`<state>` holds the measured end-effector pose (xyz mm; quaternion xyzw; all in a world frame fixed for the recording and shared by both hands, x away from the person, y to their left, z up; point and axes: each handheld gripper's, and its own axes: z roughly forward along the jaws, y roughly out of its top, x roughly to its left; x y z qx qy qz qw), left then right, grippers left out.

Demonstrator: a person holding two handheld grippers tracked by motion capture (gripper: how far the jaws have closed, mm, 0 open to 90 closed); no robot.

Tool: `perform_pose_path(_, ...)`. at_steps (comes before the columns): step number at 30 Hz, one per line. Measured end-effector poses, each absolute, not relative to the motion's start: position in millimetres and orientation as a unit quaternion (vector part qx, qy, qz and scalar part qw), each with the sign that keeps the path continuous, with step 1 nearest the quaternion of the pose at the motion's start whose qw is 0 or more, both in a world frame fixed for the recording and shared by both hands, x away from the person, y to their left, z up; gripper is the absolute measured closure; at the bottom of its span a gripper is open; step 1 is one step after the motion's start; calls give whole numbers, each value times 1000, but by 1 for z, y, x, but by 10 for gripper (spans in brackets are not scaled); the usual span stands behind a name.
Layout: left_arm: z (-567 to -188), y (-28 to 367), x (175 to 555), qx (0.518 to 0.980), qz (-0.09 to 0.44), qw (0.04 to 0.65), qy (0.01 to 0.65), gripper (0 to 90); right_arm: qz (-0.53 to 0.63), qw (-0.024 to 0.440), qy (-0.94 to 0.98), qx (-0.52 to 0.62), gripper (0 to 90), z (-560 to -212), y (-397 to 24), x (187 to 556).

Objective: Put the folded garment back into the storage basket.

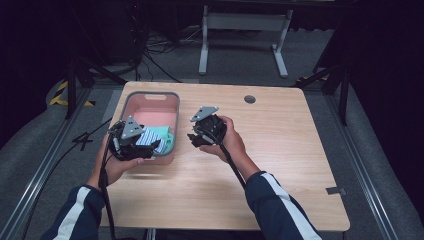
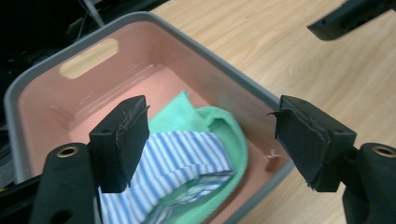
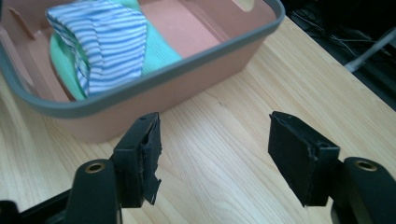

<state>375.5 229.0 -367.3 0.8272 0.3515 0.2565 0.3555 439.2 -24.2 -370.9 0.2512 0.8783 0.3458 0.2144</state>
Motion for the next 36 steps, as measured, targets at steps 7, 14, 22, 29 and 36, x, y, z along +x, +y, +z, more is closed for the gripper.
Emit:
perform_pose_path(7, -366, 214, 366, 836, 255, 361, 324, 243, 343, 222, 876, 255, 332, -369, -40, 432)
perform_pose_path(14, -368, 201, 356, 845, 252, 358, 306, 225, 334, 229, 877, 259, 329, -370, -59, 424)
perform_pose_path(22, -373, 185, 349, 856, 252, 349, 285, 208, 322, 235, 881, 256, 320, -375, -78, 414)
perform_pose_path(29, -382, 173, 343, 869, 251, 335, 263, 188, 316, 234, 883, 256, 315, -381, -95, 406)
perform_pose_path(36, -394, 156, 334, 885, 239, 325, 232, 188, 308, 232, 884, 265, 311, -393, -117, 399)
